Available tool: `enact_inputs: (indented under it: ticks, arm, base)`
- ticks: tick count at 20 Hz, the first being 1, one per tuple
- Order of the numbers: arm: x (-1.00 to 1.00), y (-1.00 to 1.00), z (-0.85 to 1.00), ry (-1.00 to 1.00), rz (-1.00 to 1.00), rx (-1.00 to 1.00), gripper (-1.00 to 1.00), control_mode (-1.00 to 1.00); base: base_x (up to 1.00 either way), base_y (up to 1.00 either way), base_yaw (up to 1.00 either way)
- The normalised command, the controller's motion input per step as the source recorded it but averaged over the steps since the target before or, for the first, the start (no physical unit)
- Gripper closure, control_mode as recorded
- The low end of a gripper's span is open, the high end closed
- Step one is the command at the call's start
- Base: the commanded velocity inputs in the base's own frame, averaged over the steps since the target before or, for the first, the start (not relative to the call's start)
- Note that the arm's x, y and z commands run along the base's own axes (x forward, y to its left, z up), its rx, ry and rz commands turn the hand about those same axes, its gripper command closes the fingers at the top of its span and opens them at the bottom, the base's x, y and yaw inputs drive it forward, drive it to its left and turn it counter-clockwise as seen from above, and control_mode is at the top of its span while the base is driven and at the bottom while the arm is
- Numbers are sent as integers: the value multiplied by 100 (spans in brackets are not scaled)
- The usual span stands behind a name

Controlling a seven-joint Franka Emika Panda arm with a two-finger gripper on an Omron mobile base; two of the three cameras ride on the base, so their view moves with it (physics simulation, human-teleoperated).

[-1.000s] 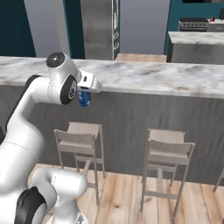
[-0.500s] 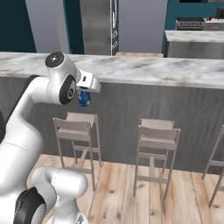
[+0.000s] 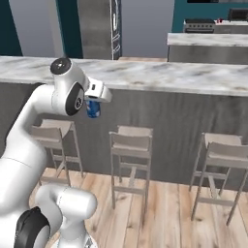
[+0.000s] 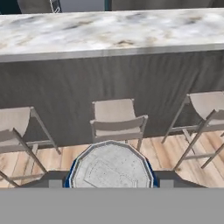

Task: Four empty soda cans are scattered around the kitchen. Gather all the cans and cluster them next to the stove for recycling.

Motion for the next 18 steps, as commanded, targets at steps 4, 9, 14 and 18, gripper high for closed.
enact_inputs:
  ticks: [4,9,14,18]
  arm:
    - [0,0,0,0,0,0,100,100]
    - [0,0,0,0,0,0,100,100]
    - [0,0,0,0,0,0,100,100]
    - [0,0,0,0,0,0,100,100]
  base:
    - [-7,-100,6]
    - [-11,-100,7]
    - [-12,-100,8]
    - [-10,-100,7]
